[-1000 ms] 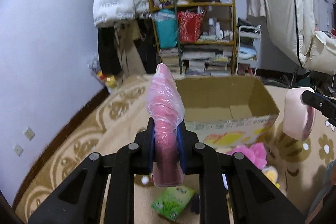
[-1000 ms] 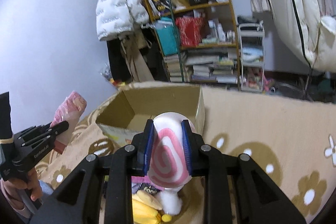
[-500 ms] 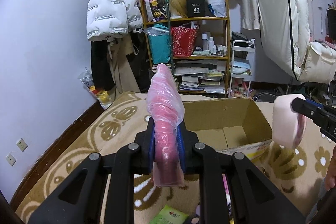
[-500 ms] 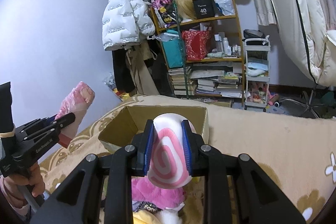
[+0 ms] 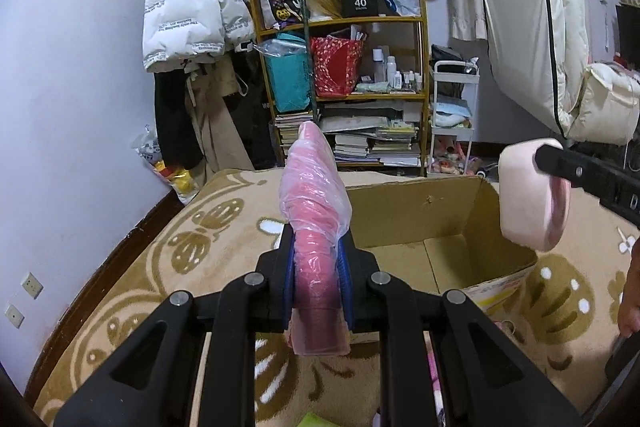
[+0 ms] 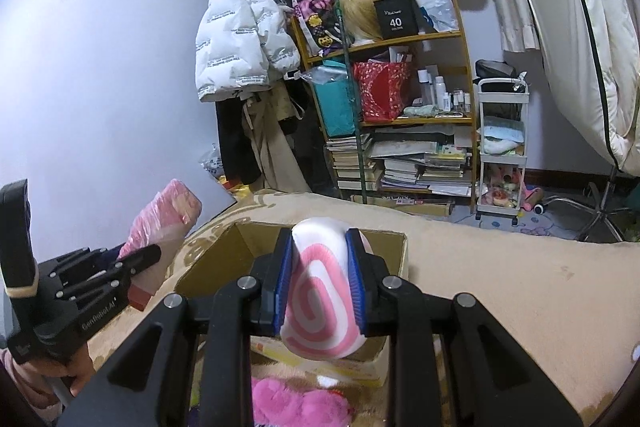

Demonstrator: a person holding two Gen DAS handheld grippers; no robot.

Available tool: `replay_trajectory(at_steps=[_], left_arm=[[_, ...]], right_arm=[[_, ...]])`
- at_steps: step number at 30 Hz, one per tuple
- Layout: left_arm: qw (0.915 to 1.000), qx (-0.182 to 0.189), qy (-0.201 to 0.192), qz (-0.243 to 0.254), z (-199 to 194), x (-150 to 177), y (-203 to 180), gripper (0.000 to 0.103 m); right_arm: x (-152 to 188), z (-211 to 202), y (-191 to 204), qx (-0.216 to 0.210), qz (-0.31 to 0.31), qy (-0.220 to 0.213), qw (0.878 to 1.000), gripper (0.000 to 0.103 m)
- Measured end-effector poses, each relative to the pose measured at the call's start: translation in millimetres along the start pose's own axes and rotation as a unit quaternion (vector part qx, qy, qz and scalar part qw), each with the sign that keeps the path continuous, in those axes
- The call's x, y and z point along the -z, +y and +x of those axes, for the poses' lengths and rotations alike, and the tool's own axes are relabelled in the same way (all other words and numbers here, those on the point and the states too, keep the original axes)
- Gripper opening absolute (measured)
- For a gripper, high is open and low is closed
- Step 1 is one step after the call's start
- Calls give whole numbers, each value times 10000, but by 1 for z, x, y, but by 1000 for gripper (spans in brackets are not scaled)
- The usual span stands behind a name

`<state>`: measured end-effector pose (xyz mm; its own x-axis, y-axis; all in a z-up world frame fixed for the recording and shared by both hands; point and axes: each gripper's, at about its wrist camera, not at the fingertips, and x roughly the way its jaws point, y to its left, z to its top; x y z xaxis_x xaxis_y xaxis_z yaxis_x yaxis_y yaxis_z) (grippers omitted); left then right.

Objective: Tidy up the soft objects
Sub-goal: 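Carry the towel roll with the left tool while the right carries the cushion to the box, then open the left tool dropping the towel roll while the right releases the cushion into the box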

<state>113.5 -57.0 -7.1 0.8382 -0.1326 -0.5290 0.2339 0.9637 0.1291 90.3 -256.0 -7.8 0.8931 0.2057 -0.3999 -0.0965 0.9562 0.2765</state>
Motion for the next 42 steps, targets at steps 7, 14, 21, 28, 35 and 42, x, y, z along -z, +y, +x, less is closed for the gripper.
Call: replay_trajectory(at_steps=[7,14,21,28,35,42], left_arm=[[9992,203,328,-108,24,5,0,18],[9960,366,709,-406,40,11,5,20],[9957,282,820,-329,45,14,3,22],[9956,212,781,-474,41,15,11,37],[9969,38,659,-438,30,13,11,54],[9973,-96,640,-351,17,11,12,56]], right_arm=[[0,19,-8,-59,95,92,9999,27],[10,35,-9,-55,64,338,9994,28],[18,44,-5,-133,-60,501,9986,32],[23,48,-1,-52,-182,685,9975,36],[25,50,-1,-43,-233,761,9968,45],[26,36,2,-52,-205,666,9976,62]])
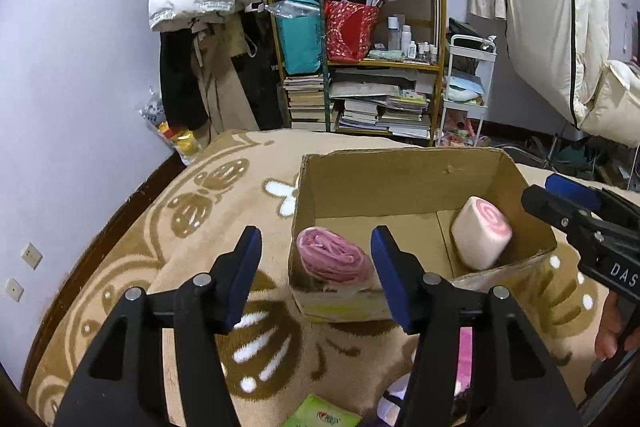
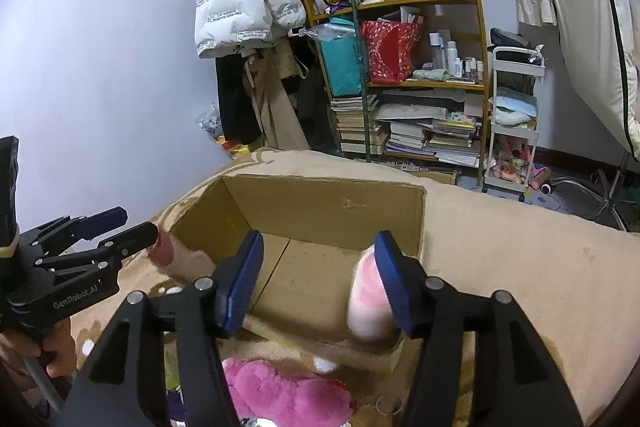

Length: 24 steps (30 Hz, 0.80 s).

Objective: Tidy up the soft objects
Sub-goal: 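Open the left tool dropping the towel roll while the right releases the cushion into the box, then move both tools back from the box toward the pile of soft items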

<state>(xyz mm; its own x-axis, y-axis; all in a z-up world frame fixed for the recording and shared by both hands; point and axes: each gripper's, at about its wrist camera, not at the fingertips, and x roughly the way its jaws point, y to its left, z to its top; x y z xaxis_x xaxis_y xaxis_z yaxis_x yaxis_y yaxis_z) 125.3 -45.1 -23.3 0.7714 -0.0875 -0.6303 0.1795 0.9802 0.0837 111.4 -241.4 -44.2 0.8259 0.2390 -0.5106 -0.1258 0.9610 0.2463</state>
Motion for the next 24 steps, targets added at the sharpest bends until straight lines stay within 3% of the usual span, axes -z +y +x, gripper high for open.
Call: replay_trajectory(at_steps=[4,9,11,14,17,19,24], left_arm=[[9999,-64,23,-105,-7,4,6,65],[9992,-74,137,-365,-18,10,17,67],[9989,-28,170,-438,-25,13,20,68],[9989,-45,196,-433,-35,16,23,69],[9988,-56,228,-429,-46,20,22,79],[9988,-97,274,-394,-54,24,23,87],[9984,-100,401,-391,-67,31,27,95]], right_arm=[[3,-10,3,17,-16,-23,10000,68],[7,-24,8,78,-30,-58,9999,76],[8,-31,12,83,14,-86,9999,87],[10,-39,16,110,5,-107,9999,91],[13,-48,21,158,33,-52,9999,103],[15,-55,24,161,96,-72,9998,103],[21,-69,29,181,135,-9,9997,103]])
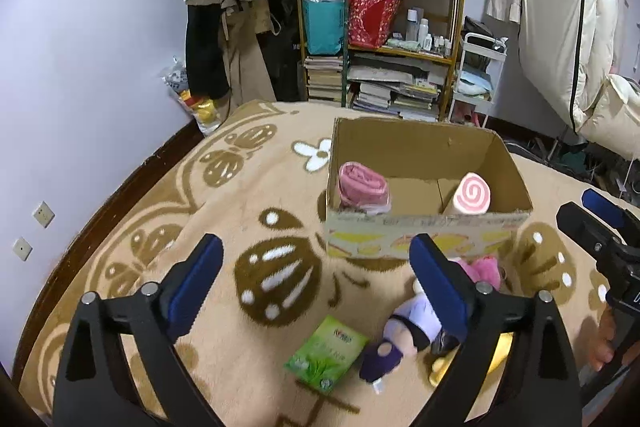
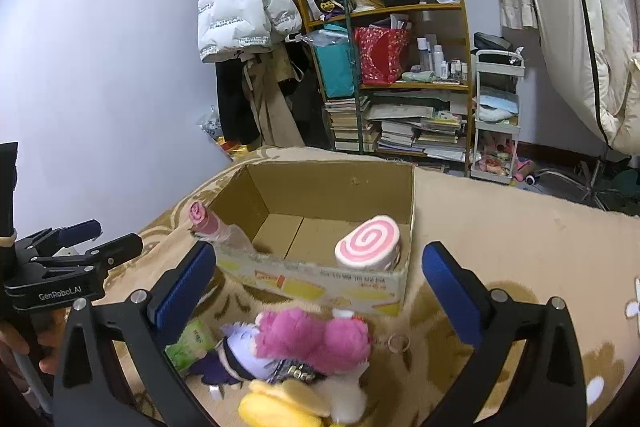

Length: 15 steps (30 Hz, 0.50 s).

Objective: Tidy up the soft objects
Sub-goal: 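Move both tools back from the box toward the pile of soft items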

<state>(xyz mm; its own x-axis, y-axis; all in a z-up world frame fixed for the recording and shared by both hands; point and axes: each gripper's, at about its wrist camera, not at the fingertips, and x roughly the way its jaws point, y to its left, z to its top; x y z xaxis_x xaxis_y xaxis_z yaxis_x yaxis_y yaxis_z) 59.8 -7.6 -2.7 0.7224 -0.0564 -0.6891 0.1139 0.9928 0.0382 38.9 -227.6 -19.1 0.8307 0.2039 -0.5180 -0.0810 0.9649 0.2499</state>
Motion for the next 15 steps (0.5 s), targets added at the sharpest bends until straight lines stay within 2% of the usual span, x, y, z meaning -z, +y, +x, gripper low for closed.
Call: replay_trajectory(at_steps=[3,10,15], left_arm=[[9998,56,158,-47,-4,5,2,99],[9986,-48,525,50,-8,22,4,99],[9955,96,940,8,-2,32,7,99]], right_arm=[[4,-7,4,-4,12,94,10000,103],[17,-19,10,-2,14,261,9997,103],[26,-20,14,-6,3,446,9990,103]])
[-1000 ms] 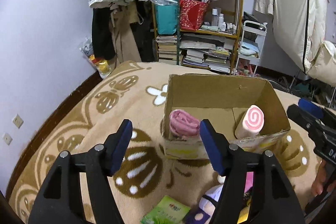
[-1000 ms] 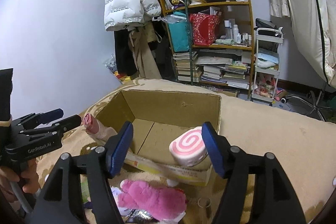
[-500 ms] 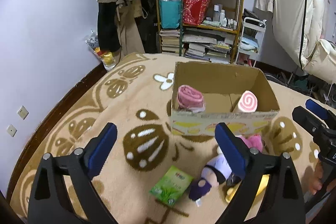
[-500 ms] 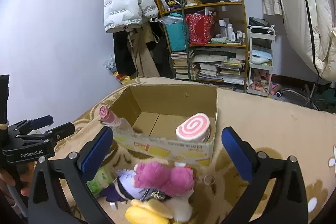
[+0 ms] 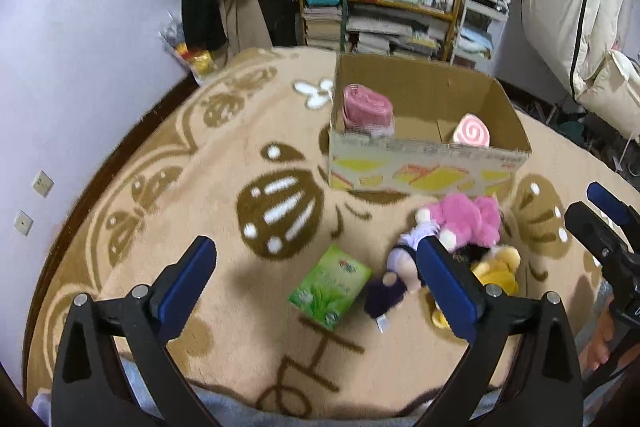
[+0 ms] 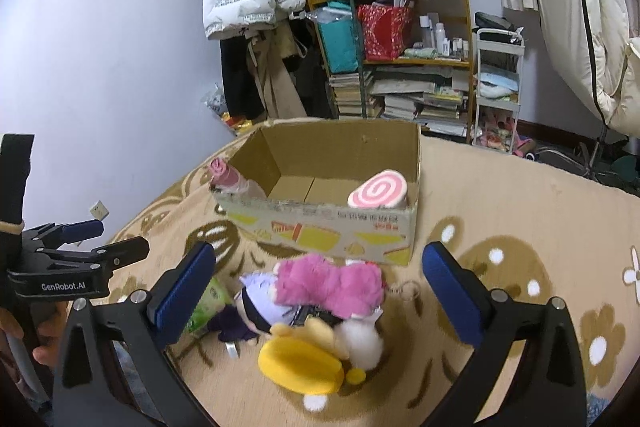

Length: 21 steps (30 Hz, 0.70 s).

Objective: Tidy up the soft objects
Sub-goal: 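Move both tools back from the box toward the pile of soft items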

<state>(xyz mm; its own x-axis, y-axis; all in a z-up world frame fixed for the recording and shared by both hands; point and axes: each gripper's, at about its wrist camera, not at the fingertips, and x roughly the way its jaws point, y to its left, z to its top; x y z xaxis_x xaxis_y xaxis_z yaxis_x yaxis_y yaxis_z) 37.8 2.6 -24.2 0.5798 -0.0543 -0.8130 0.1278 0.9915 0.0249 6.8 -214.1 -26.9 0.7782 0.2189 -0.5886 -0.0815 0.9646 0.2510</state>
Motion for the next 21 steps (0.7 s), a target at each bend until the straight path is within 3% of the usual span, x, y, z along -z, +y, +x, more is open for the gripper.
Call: replay_trajectory(at_steps=[9,21], left_arm=[[9988,4,499,-11,27,6,-2,99],[9919,60,1265,-89,72,8,1,99]], right_arm=[[17,8,-5,-159,262,532,9981,103],[34,51,-3,-201,233,1554,9874,103]])
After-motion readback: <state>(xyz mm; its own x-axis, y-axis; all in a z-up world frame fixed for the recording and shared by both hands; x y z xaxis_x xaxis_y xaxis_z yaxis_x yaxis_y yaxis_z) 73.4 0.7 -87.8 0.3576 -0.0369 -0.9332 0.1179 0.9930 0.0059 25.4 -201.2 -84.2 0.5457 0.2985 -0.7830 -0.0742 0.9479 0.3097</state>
